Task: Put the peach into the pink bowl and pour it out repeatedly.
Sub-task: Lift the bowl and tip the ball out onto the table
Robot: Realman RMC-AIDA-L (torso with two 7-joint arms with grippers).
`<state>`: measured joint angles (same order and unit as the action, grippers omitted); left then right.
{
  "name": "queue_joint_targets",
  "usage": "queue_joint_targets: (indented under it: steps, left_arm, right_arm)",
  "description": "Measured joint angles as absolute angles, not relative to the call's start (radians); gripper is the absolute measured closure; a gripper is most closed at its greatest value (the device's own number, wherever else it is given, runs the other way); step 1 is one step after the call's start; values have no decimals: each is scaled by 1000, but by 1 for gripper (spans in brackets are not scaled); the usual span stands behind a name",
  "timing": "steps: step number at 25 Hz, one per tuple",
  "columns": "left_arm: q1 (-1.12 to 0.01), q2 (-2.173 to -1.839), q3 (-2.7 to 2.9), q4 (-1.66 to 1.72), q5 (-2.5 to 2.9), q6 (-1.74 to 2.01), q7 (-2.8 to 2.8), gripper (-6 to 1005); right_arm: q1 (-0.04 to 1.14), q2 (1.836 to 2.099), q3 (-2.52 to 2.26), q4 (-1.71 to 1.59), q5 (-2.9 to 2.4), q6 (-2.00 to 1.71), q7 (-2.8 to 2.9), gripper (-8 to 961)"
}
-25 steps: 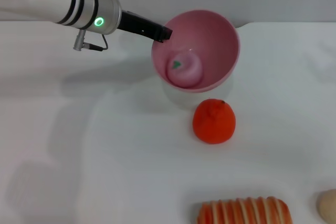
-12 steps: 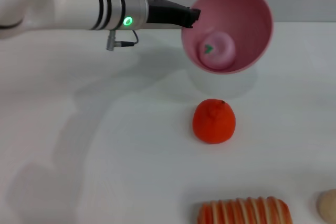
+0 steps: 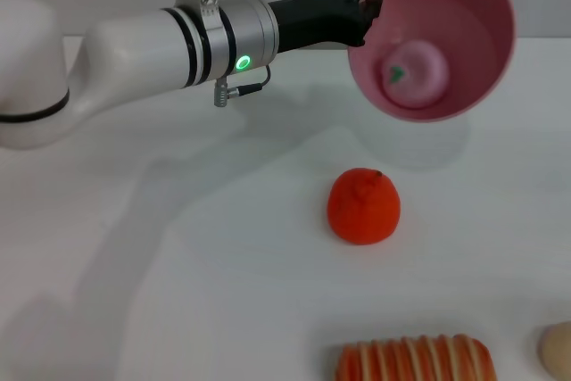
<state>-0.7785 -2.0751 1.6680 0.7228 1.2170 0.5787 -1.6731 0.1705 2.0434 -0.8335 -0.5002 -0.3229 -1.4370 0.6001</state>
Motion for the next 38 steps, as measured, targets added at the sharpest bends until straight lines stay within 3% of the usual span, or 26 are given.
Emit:
queue_joint_targets:
  steps: [14,25,38]
  left_arm:
    - [-620,-2077,1824,697,383,849,-773,962]
    - [-599,-2077,1960,685,138,932,-439,962]
    - [-613,-2077,1966,675,121,926,-423,963]
  right_arm:
    - [171,2036,-836,-502,-322,-1440,601,414]
    - [176,2037,-842,-510,-322,-1440,601,417]
    - [180,2034,-842,-505,-322,-1432,601,419]
